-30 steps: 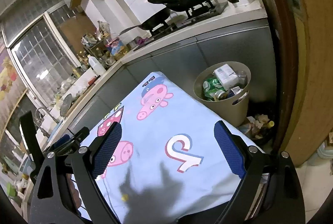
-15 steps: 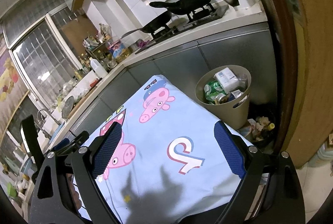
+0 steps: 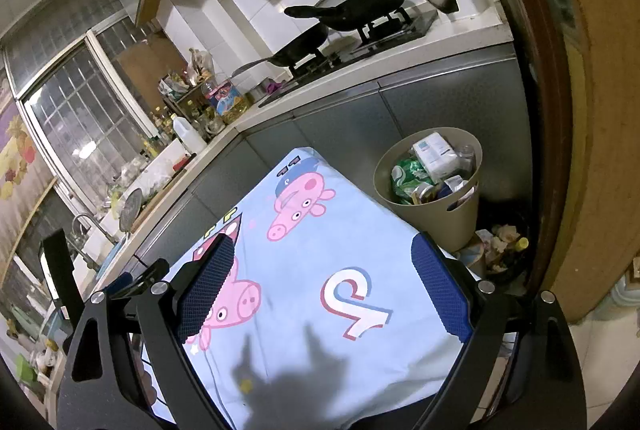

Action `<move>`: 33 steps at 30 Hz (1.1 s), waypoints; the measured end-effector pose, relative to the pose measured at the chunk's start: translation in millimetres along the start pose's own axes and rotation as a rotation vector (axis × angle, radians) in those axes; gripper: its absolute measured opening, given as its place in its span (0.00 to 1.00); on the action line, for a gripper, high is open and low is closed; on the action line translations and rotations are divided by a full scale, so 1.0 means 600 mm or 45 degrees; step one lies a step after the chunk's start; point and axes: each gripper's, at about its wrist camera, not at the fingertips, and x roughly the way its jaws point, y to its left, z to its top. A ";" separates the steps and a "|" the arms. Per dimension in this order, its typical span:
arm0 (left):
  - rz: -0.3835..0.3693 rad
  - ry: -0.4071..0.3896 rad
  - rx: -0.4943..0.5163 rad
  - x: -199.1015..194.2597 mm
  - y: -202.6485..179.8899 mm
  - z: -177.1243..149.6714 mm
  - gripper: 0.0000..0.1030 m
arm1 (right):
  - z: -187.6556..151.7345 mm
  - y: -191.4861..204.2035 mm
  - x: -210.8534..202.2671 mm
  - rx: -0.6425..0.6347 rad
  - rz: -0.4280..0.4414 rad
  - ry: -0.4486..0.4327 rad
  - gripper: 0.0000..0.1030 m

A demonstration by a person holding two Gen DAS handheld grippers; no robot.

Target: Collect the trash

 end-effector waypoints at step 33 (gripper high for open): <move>0.034 0.012 -0.006 0.008 0.031 0.000 0.96 | -0.004 0.016 0.022 0.003 0.000 0.020 0.87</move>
